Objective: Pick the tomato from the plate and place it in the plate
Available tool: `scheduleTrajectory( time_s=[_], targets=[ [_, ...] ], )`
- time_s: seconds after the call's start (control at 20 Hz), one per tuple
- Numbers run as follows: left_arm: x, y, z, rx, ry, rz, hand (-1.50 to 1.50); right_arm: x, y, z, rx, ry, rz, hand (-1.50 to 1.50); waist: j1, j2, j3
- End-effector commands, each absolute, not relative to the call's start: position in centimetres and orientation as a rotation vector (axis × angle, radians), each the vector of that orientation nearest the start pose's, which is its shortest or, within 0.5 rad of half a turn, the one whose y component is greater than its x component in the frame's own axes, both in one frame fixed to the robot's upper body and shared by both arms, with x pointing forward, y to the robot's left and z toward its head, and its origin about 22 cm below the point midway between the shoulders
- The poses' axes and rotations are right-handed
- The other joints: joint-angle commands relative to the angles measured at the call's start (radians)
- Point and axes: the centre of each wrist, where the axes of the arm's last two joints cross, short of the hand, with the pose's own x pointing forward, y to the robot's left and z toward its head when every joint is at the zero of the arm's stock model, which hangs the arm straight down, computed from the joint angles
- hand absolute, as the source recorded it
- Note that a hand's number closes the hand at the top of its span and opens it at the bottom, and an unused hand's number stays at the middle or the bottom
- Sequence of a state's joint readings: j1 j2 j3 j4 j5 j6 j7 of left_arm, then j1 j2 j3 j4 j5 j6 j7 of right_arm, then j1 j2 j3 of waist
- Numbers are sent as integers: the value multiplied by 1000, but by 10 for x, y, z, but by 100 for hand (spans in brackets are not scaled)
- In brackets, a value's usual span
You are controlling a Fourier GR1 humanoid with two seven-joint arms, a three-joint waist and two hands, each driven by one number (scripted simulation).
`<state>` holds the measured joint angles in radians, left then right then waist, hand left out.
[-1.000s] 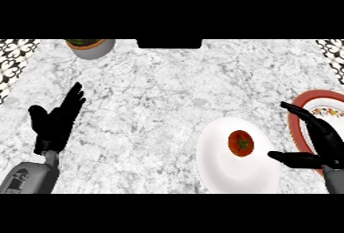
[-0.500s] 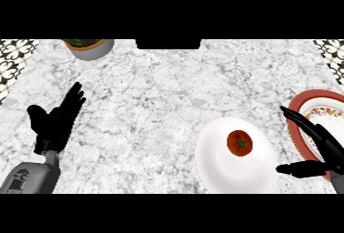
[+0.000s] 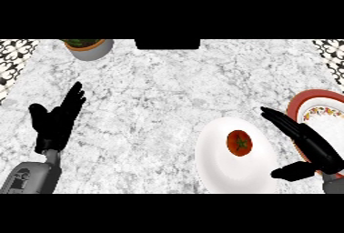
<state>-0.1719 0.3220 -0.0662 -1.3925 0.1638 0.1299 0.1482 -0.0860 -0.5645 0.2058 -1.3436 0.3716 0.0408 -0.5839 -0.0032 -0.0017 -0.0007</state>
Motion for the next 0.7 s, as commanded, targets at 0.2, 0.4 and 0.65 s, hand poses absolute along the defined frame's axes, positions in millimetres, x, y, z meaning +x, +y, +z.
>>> scheduleTrajectory(
  time_s=[0.2,0.4,0.65],
  targets=[
    [290,304,26,154,-1397,-87,0,267,-310,7,-463,-1586,1287,-150,5,2,0],
    [289,287,15,173,-1399,-62,0,246,-292,11,-475,-1522,1337,-150,-1,1,0],
    [281,297,20,168,-1399,-72,0,264,-279,9,-460,-1471,1369,-150,5,1,1]
  ],
)
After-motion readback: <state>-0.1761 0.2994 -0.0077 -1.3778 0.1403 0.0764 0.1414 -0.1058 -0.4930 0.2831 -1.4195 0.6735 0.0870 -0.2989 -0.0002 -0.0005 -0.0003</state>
